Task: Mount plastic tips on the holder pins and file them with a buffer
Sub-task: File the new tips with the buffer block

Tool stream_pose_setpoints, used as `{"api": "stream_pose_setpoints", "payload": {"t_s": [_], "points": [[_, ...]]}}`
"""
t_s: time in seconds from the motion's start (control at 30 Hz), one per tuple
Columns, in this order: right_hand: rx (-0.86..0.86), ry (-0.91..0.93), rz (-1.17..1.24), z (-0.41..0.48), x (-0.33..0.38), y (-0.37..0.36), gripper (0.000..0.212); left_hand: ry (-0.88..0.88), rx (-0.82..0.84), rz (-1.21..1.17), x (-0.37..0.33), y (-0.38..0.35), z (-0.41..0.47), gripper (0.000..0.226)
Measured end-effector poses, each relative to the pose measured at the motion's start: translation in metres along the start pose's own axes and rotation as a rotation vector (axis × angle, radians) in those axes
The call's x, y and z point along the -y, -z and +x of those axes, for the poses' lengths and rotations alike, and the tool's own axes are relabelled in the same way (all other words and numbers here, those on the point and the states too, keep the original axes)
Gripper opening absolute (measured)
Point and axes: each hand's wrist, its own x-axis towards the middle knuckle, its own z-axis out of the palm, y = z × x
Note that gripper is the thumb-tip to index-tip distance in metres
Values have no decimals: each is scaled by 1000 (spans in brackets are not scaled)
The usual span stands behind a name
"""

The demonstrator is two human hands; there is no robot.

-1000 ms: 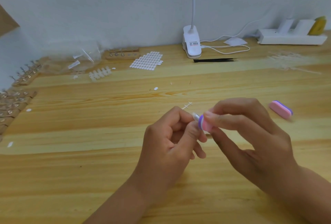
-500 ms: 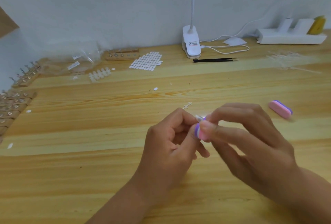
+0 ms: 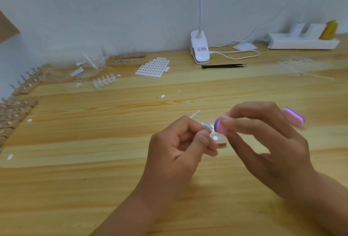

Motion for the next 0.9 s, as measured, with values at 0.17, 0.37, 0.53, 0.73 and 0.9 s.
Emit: {"api": "stream_pose_setpoints", "payload": {"t_s": [0.17, 0.37, 0.53, 0.73, 0.9], "points": [[22, 45, -53, -3, 0, -1, 28, -5, 39, -17, -2, -1, -2, 16], [-41, 26, -22, 3, 0, 9, 24, 97, 137, -222, -3, 1, 0, 19], [20, 127, -50, 1, 1, 7, 29, 103, 177, -223, -2, 1, -2, 19], [-18, 102, 4, -1, 6, 5, 22, 84, 170, -219, -2, 0, -2, 19], [-5, 59, 0, 3, 2, 7, 21, 95, 158, -217, -3, 0, -3, 18]]}}
